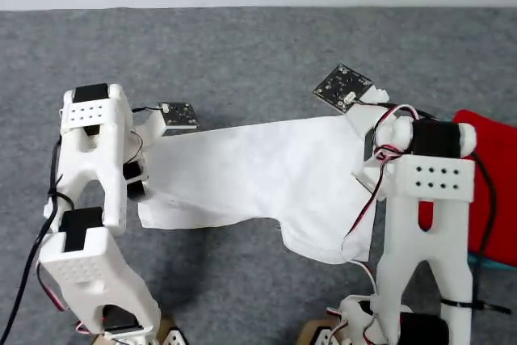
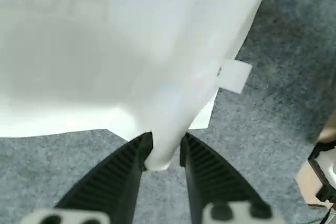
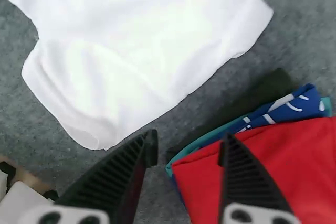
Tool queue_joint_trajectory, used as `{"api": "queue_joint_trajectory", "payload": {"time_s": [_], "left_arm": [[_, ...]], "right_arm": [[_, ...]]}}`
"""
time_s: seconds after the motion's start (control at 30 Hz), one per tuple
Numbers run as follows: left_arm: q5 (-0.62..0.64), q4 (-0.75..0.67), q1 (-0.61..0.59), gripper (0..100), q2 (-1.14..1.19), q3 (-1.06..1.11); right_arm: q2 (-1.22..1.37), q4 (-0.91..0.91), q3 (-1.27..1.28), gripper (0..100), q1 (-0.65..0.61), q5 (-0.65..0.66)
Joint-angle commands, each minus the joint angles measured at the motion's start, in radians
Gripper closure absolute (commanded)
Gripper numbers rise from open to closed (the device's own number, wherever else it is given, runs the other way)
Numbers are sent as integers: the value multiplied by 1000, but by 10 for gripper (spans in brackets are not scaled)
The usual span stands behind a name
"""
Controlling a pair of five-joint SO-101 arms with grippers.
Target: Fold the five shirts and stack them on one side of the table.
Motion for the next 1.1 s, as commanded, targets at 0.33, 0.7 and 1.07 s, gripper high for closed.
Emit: {"api": "queue_joint_trajectory", "payload": {"time_s": [0.33, 0.7, 1.07], "left_arm": [[3, 32, -14, 872, -494, 214], [259, -98, 58, 878, -614, 216], [755, -344, 531, 916, -582, 252]], "right_arm": [[7, -1, -5, 827, -19, -87], [-42, 147, -58, 830, -10, -138], [-272, 177, -163, 989, 208, -140]]}}
